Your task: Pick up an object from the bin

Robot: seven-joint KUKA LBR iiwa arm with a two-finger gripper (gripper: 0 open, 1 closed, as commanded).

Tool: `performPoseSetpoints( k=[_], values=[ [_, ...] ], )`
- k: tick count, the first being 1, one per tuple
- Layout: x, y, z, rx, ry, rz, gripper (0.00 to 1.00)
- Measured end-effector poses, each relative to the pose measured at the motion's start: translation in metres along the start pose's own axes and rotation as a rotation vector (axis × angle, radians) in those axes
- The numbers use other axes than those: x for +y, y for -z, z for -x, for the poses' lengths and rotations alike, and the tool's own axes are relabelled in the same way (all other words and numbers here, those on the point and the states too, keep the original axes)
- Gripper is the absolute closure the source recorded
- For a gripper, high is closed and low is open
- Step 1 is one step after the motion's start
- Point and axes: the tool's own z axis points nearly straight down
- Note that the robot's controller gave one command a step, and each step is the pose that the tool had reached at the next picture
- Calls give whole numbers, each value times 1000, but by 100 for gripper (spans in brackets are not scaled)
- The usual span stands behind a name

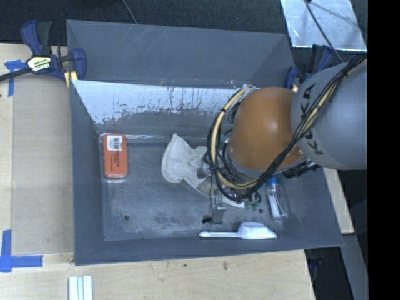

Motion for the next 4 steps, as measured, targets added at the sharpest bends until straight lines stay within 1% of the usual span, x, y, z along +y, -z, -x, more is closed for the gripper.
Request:
performPoseSetpoints(
  k=[1, 2, 3, 4],
  values=[
    [0, 4, 2, -8, -2, 1, 0],
    [-19, -28, 35, -17, -3, 1, 0],
    [-31, -55, 51, -11, 18, -1, 0],
    [-36, -67, 56, -12, 9, 1, 100]
  ],
)
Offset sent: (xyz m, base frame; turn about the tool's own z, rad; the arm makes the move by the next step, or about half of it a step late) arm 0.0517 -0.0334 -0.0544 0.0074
